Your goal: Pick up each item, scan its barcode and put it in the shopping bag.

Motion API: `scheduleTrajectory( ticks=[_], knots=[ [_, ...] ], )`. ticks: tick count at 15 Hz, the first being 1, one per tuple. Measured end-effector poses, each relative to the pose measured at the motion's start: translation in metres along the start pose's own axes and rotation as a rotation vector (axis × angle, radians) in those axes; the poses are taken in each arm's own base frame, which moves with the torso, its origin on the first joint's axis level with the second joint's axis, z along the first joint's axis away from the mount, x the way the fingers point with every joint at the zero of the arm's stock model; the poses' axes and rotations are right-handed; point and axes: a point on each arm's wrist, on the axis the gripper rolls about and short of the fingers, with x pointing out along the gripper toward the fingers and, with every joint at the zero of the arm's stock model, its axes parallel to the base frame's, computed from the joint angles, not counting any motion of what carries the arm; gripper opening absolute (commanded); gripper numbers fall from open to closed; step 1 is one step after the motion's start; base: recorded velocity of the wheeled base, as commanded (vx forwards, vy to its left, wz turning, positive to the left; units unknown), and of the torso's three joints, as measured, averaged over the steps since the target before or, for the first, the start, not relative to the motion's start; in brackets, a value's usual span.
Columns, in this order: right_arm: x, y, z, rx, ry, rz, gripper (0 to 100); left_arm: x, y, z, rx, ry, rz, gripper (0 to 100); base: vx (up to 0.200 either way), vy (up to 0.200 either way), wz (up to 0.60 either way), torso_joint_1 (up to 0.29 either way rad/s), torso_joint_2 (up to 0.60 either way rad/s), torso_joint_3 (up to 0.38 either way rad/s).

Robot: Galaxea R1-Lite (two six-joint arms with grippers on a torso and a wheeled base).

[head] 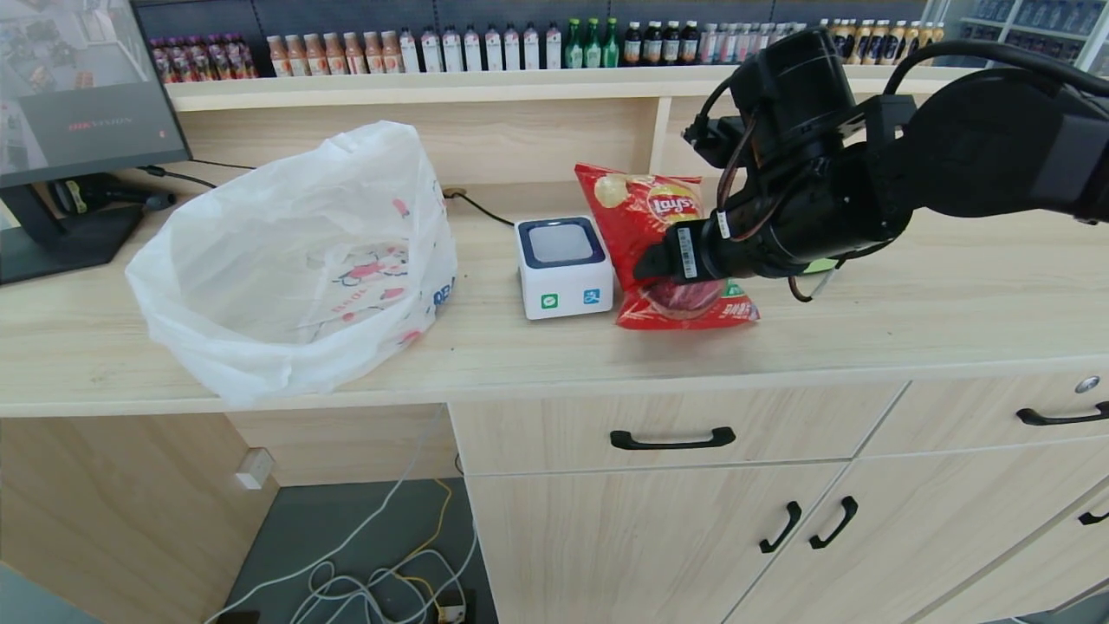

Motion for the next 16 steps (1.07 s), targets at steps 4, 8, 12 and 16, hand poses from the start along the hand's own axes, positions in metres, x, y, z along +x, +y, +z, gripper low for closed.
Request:
scheduleTrajectory(
  ticks=[4,8,12,16],
  knots=[
    [0.003,-0.012,0.004,0.022,-0.019,0.002,100,0.0,0.0,0.0,0.0,0.0,0.0,100,0.0,0.0,0.0,0.0,0.0,0.0],
    [0.007,-0.02,0.006,0.001,-0.025,0.01,100,0.0,0.0,0.0,0.0,0.0,0.0,100,0.0,0.0,0.0,0.0,0.0,0.0],
    [0.036,-0.028,-0.004,-0.006,0.042,0.005,100,0.0,0.0,0.0,0.0,0.0,0.0,100,0.0,0.0,0.0,0.0,0.0,0.0],
    [0.049,-0.038,-0.008,0.007,0.069,0.006,100,0.0,0.0,0.0,0.0,0.0,0.0,100,0.0,0.0,0.0,0.0,0.0,0.0]
  ],
)
